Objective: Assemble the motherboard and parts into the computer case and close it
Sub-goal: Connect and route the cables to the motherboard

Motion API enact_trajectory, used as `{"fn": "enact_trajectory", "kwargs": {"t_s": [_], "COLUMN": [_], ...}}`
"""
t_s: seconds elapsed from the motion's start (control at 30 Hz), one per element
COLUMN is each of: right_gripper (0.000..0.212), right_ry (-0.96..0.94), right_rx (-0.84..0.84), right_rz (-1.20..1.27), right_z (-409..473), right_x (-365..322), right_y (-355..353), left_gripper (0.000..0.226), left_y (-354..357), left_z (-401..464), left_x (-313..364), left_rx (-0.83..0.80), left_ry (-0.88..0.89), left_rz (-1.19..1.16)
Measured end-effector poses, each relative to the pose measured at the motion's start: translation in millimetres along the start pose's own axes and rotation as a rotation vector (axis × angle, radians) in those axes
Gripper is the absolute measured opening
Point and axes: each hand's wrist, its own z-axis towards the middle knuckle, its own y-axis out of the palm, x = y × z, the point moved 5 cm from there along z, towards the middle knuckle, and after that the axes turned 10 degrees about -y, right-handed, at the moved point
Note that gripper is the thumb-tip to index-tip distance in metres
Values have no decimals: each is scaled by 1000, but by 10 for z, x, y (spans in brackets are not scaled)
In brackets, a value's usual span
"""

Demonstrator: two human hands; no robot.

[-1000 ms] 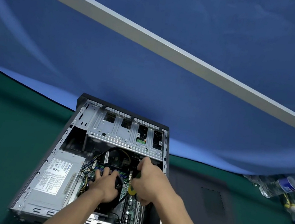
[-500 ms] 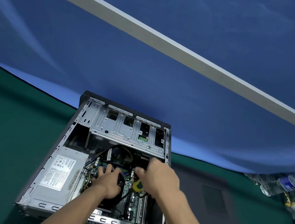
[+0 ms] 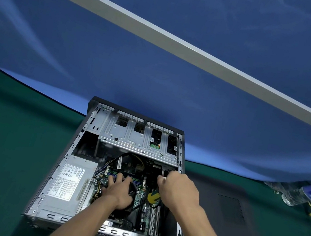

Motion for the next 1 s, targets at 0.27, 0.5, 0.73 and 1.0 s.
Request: {"fn": "enact_trajectory", "kwargs": {"t_s": [0.27, 0.5, 0.73, 1.0], "right_gripper": [33, 34, 29, 36], "right_ry": [-20, -38, -28, -27], "right_rx": [35, 172, 92, 307], "right_rz": [7, -68, -23, -165], "right_z": [23, 10, 60, 64], "right_x": [-68, -89, -2, 146], "right_y": [12, 9, 52, -209], "left_gripper": [49, 51, 52, 55], "left_y": [-13, -19, -19, -79], "left_z": [-28, -43, -55, -240], "left_x": [11, 9, 21, 114], "left_rx": [-11, -27, -45, 172], "left_ry": [3, 6, 16, 13], "left_rz": [-5, 15, 17, 356]}}
